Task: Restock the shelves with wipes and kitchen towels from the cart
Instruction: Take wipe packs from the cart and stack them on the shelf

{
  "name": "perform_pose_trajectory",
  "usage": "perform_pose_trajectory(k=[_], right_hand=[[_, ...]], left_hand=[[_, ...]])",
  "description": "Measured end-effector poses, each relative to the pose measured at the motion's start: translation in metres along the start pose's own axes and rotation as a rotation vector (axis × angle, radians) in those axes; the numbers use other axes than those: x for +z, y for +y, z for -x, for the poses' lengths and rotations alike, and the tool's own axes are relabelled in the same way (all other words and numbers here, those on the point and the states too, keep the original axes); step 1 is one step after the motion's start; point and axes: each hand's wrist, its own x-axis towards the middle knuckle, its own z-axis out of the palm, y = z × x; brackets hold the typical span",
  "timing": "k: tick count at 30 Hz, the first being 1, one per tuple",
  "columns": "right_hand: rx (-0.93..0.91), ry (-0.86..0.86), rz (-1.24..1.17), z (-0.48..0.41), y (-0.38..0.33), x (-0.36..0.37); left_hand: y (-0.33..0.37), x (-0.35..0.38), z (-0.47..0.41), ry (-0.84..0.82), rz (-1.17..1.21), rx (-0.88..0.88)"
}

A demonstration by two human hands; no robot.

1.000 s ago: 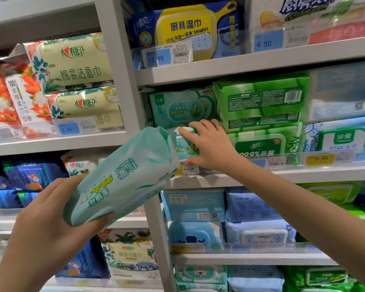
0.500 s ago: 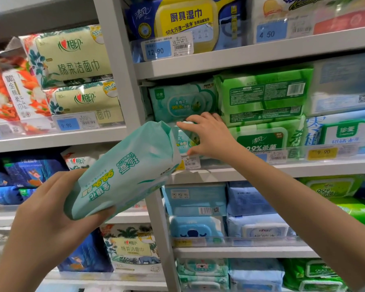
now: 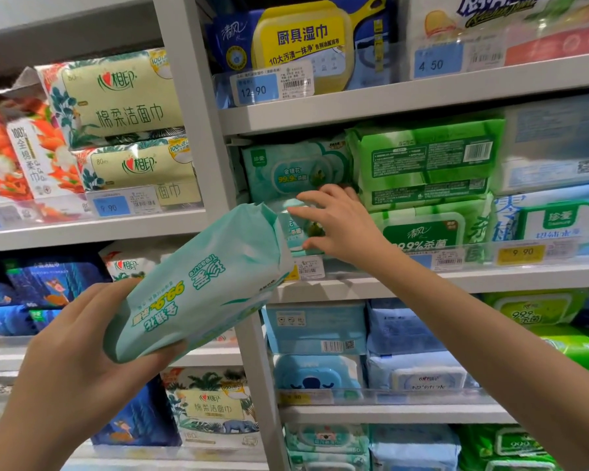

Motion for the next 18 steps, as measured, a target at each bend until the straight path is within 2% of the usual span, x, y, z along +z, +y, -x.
perform_pose_trajectory(k=[5,11,15,18], right_hand=[[0.085,-0.043,-0.192,0.005,-0.003,0.000],[0.081,-0.064,-0.109,0.006,-0.009,0.000],[0.044,0.013,-0.123,0.016,-0.014,0.003],[0.027,-0.055,-0.202,0.026,-0.012,-0.002]], left_hand=[[0.001,0.004,0.002,0.004,-0.003,-0.011],[0.008,0.003,0.002,0.035,-0.026,-0.039],[0.021,-0.001,0.001,0.051,-0.067,-0.016],[0.029,-0.002,0.000,0.052,-0.112,0.009]])
